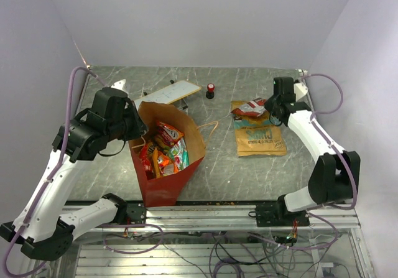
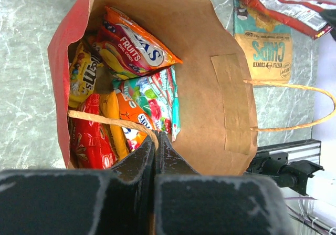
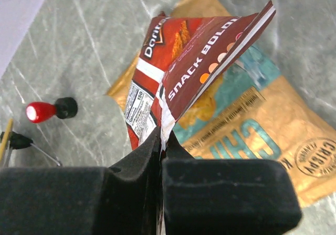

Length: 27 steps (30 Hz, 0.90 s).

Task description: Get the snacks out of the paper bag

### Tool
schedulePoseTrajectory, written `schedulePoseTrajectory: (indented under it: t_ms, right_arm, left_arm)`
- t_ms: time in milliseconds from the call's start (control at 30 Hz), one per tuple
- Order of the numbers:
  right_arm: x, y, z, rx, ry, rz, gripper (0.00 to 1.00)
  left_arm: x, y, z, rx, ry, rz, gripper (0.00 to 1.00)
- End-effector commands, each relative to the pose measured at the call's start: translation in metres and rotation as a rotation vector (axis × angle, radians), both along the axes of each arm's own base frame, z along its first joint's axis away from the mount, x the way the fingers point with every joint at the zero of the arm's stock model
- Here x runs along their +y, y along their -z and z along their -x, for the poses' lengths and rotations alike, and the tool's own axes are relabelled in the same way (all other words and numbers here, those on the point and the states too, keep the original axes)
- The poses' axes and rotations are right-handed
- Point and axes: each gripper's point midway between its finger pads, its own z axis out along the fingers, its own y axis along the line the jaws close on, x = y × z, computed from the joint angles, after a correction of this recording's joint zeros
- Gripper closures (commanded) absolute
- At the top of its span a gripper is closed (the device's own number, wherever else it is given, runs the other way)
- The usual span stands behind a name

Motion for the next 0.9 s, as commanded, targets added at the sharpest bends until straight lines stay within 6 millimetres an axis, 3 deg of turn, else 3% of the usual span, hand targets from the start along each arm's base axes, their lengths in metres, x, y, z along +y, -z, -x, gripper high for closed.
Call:
schedulePoseTrajectory:
  t_ms: [0,300,433,567,667,767,867]
  right_arm:
    - [-0.013,0.0,0.019,-0.035,0.085,-0.011,1.0]
    - [-0.008,0.057,0.064,0.061,0.133,-0.112,0.98]
    - [0.015,0.075,0.084,0.126,0.062,-0.2,0.9]
    - [0.045,0.086,0.117,0.195,-0.026,-0.26,0.86]
    - [0.064,0.096,0.143,0.23,-0.103,-0.292,0.77]
    - [0.069,0.109,0.167,0.282,-0.134,-0.314,0.64]
    - [0.075,0.098,0.174,0.274,-0.219,-0.313,0.55]
  left_arm:
    - [-0.008,-0.011,-0.003,-0.04,0.038,0.035,0.93]
    - [-0.006,-0.009,0.007,-0.032,0.053,0.039,0.93]
    - [-0.002,-0.009,0.009,-0.04,0.057,0.024,0.93]
    - [-0.006,-0.008,0.009,-0.035,0.072,0.034,0.93]
    - [-0.011,-0.008,0.007,-0.043,0.078,0.058,0.93]
    - [-0.015,-0.008,0.003,-0.049,0.09,0.066,0.93]
    - [-0.017,-0.007,0.0,-0.043,0.097,0.056,0.93]
